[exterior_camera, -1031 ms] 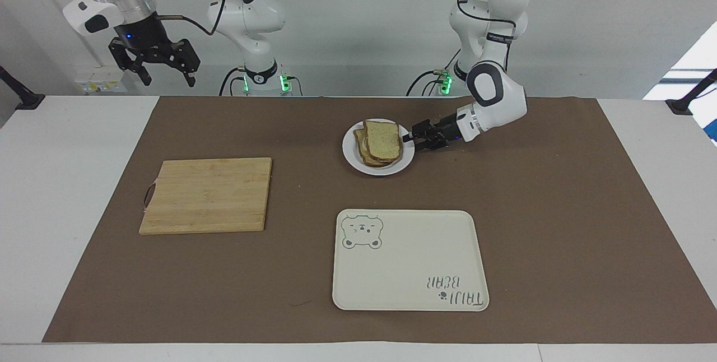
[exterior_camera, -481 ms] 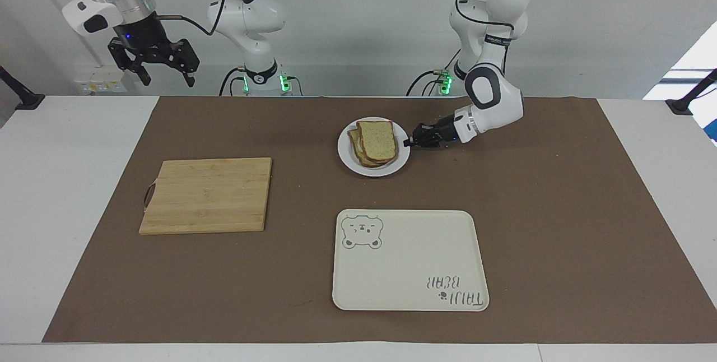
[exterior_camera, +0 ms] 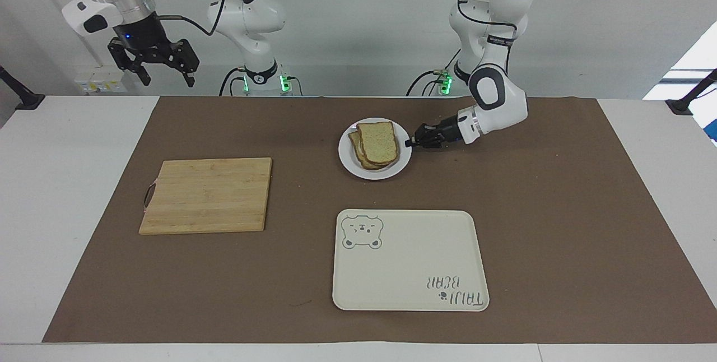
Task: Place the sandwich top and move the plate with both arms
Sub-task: 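Slide the white plate onto the bear tray with the left gripper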
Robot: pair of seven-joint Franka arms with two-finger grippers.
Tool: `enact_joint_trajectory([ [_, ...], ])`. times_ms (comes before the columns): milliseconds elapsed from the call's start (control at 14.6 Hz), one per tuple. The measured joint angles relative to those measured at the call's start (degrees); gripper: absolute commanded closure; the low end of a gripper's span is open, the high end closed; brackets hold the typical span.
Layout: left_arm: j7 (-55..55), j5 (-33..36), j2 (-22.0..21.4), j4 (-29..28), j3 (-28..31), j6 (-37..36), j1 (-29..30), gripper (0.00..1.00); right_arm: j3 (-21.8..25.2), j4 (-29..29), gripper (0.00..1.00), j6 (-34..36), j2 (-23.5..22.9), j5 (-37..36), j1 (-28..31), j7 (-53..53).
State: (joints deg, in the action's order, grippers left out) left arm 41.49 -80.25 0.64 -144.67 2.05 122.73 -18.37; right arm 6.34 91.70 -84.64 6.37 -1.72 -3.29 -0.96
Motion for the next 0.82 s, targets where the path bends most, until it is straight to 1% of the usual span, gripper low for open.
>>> enact_joint_trajectory([
  [275,0.0,0.0,0.2,2.5,0.2,-5.3,4.6,1.0,0.0,0.0,0.0,0.0,0.0,0.0,0.0,0.0],
  [412,0.1,0.3,1.0,4.9,0.3,-7.2,6.3,1.0,0.0,0.0,0.0,0.0,0.0,0.0,0.0,0.0],
  [481,0.1,1.4,2.0,7.0,0.3,-8.0,7.0,1.0,0.0,0.0,0.0,0.0,0.0,0.0,0.0,0.0],
  [618,0.0,4.8,5.1,12.9,0.3,-9.3,8.5,1.0,0.0,0.0,0.0,0.0,0.0,0.0,0.0,0.0],
  [825,-3.6,12.4,11.4,24.8,0.3,-13.2,11.8,1.0,0.0,0.0,0.0,0.0,0.0,0.0,0.0,0.0],
])
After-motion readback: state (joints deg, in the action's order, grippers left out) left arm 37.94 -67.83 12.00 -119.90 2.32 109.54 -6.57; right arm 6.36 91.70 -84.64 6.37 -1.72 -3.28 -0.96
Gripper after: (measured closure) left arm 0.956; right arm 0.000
